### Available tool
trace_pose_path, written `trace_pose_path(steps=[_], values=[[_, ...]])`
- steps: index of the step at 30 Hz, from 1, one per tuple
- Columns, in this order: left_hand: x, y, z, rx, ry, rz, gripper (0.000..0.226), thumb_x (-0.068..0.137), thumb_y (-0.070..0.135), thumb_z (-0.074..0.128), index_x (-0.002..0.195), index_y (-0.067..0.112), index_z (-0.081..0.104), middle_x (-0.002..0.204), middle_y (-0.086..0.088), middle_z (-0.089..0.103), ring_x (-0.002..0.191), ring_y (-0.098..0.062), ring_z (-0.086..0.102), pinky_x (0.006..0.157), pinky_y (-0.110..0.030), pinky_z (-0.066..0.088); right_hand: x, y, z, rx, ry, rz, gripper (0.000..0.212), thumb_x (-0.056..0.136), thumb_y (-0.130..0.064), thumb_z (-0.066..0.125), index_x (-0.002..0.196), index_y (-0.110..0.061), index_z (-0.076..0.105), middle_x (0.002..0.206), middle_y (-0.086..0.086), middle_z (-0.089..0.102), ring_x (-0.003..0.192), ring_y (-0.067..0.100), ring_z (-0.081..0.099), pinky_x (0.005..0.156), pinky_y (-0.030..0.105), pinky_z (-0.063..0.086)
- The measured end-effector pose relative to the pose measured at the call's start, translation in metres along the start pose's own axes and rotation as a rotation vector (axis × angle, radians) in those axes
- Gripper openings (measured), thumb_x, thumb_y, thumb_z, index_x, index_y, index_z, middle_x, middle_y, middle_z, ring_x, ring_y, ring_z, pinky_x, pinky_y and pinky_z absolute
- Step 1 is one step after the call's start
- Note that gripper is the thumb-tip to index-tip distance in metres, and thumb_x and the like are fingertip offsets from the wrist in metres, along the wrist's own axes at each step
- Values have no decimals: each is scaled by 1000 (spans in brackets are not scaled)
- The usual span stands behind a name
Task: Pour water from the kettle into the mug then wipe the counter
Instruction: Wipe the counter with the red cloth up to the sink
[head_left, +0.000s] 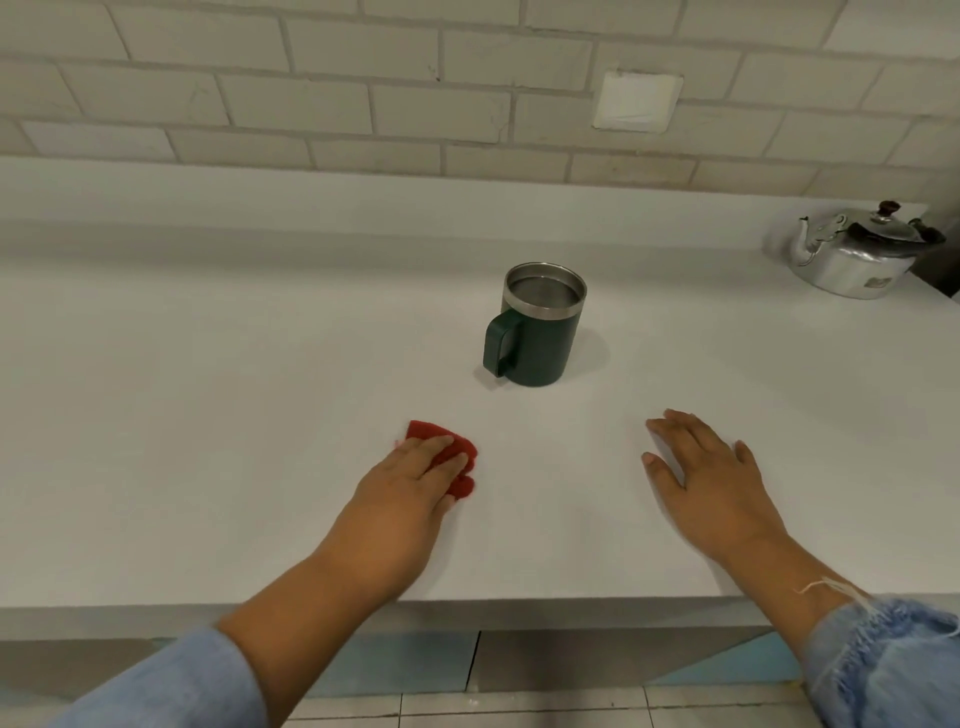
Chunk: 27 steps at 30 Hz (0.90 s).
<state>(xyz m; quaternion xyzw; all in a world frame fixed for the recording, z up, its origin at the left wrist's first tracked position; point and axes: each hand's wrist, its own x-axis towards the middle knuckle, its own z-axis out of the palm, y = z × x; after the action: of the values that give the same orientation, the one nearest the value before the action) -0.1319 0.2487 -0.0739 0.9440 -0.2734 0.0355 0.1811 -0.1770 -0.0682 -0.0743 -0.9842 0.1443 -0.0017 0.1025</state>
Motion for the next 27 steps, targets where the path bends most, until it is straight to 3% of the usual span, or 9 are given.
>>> trace_pose_path(steps=[4, 6, 8, 10, 15, 18, 21, 24, 27], values=[[7, 13, -11, -240, -70, -99, 54, 95, 42, 34, 145, 31, 17, 155, 11, 18, 141, -11, 20, 114, -26, 14, -8, -20, -5, -32, 164, -17, 45, 95, -32, 43, 140, -23, 42, 147, 2, 41, 137, 24, 32, 114, 50, 23], [12, 25, -17, -458, -129, -136, 57, 93, 47, 35, 144, 38, 12, 154, 14, 17, 139, -10, 23, 113, -30, 23, -17, -57, -11, 162, 225, -112, 41, 94, -27, 50, 134, -19, 50, 139, 3, 48, 131, 22, 38, 110, 33, 29], [15, 27, -25, -585, -62, -151, 51, 95, 43, 35, 142, 39, 18, 151, 12, 28, 134, -8, 32, 109, -27, 29, -25, -106, -15, 311, 149, -257, 39, 94, -31, 49, 132, -23, 51, 137, -3, 47, 129, 12, 37, 108, 19, 25], [13, 15, -35, -614, 80, -173, 46, 96, 37, 35, 141, 35, 29, 146, 10, 37, 129, -2, 35, 104, -21, 28, -30, -146, -11, 347, 38, -384, 47, 94, -41, 46, 138, -25, 44, 143, -7, 40, 133, 7, 30, 113, 23, 24], [-14, -57, -67, -409, 251, -353, 39, 94, 31, 42, 132, 30, 46, 140, 2, 48, 128, -16, 43, 104, -27, 30, -28, -181, 15, 203, -196, -282, 67, 95, -49, 35, 151, -26, 7, 160, -8, 0, 147, 16, -5, 121, 37, 7], [-33, -99, -84, -284, 252, -469, 35, 93, 24, 45, 127, 22, 54, 137, -8, 51, 132, -24, 41, 104, -29, 28, -16, -197, 18, 222, -192, -125, 64, 98, -31, 40, 151, -20, 7, 161, -5, -2, 147, 19, -6, 121, 38, 9], [-49, -130, -93, -199, 177, -556, 37, 94, 22, 43, 130, 16, 52, 140, -8, 49, 137, -25, 33, 109, -40, 27, 0, -213, 24, 208, -139, -47, 67, 98, -34, 39, 152, -16, 3, 161, 1, -4, 147, 23, -6, 121, 39, 7], [-61, -157, -91, -80, 105, -594, 40, 94, 20, 43, 131, 7, 49, 141, -12, 46, 137, -28, 31, 111, -42, 25, 14, -230, 33, 171, -83, -58, 71, 97, -45, 32, 151, -13, 0, 160, 6, -6, 147, 25, -6, 120, 38, 3], [-70, -180, -93, 5, 40, -661, 44, 94, 22, 42, 132, 3, 46, 144, -15, 41, 138, -30, 29, 112, -45, 25, 24, -260, 41, 203, -87, -189, 63, 97, -33, 36, 151, -12, 11, 160, 6, 4, 147, 23, 1, 121, 34, 4]])
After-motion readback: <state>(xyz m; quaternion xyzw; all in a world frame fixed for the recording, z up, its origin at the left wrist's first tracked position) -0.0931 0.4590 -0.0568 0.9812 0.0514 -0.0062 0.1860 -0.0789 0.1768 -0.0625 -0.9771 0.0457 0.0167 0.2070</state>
